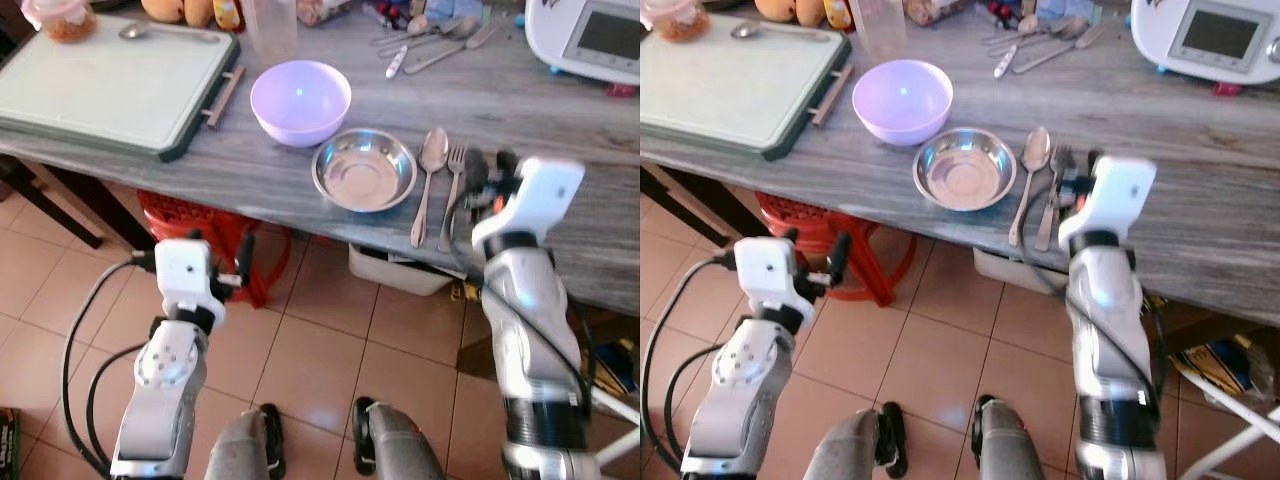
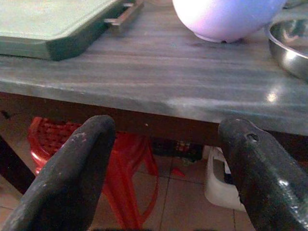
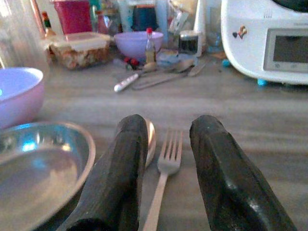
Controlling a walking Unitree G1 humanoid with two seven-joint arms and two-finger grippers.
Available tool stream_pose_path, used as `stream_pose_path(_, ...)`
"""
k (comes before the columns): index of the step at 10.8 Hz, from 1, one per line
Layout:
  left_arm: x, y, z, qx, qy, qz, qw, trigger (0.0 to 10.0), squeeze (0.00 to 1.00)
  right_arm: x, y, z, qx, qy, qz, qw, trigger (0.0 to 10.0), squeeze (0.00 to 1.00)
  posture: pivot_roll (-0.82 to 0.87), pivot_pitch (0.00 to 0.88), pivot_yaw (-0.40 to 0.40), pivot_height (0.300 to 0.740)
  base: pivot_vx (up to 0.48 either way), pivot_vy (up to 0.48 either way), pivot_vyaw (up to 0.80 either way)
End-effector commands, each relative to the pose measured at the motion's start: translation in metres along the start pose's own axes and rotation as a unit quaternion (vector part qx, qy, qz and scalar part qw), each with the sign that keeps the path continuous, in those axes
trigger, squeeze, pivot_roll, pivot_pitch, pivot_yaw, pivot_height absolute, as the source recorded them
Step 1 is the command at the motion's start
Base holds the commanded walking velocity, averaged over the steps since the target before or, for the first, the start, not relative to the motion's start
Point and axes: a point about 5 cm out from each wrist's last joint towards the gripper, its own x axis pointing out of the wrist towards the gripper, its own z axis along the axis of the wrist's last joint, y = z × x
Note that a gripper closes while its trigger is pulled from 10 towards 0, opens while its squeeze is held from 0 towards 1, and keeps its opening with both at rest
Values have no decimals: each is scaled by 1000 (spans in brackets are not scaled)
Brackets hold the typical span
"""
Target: Setting the table
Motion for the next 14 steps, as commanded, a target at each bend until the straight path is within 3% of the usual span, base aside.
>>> stream_pose_path(1,-2,2,-4,-1,14,9,1000,10000,0,-4,2,3,-1,-1,3,1000,10000,0,-32,214,19,740,0,0,0)
stream_pose_path(3,-1,-2,-6,-6,15,9,1000,10000,0,-14,7,0,-2,14,8,1000,10000,0,-45,205,15,740,0,0,0)
stream_pose_path(14,3,-2,-6,-5,17,3,1000,10000,0,-14,10,-9,13,40,-5,999,10000,0,-39,191,16,740,-237,0,0)
